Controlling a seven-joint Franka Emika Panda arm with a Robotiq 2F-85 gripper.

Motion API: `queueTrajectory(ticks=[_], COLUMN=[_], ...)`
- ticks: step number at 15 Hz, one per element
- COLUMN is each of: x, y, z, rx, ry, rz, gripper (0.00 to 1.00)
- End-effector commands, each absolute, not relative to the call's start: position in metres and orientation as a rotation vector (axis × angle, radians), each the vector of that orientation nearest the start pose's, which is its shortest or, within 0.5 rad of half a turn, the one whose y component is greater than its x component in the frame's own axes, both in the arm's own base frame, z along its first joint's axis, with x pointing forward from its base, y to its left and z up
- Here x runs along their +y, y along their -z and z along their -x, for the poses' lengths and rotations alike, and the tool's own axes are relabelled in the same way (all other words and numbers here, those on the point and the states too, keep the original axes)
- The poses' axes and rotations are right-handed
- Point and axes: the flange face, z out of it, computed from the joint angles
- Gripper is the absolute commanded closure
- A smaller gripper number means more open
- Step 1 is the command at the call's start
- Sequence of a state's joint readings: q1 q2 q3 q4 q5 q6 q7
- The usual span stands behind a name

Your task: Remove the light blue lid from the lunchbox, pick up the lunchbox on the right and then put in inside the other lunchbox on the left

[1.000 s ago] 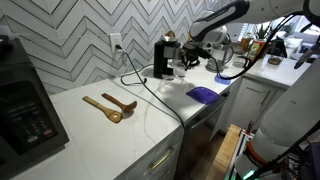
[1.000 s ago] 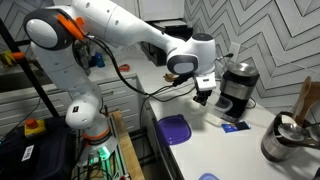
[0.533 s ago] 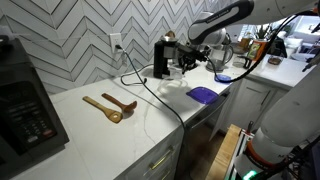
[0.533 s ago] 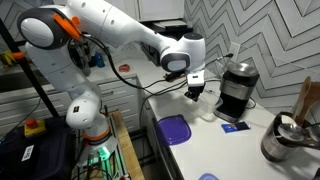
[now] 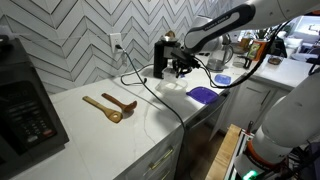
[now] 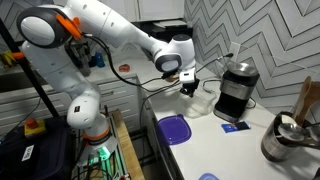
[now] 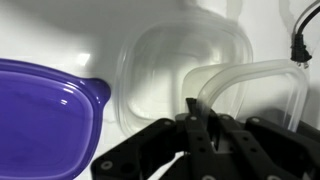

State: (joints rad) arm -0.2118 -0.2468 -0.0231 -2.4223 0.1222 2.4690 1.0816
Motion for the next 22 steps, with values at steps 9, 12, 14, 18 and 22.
queueTrajectory(ticks=[9,12,14,18,22], x=[-0.087,-0.087,-0.084,-0.070,-0.062], y=[-0.424,-0.428,-0.433,-0.438,-0.433], z=[-0.456,-0.452,-0.451,-0.450,-0.442], rx=[2.003,2.008,2.010,2.030,2.079], ry=[0.362,0.374,0.390,0.411,0.384], rz=[2.082,2.080,2.082,2.074,2.019], gripper=[0.97,0.99,0.99,0.99,0.99])
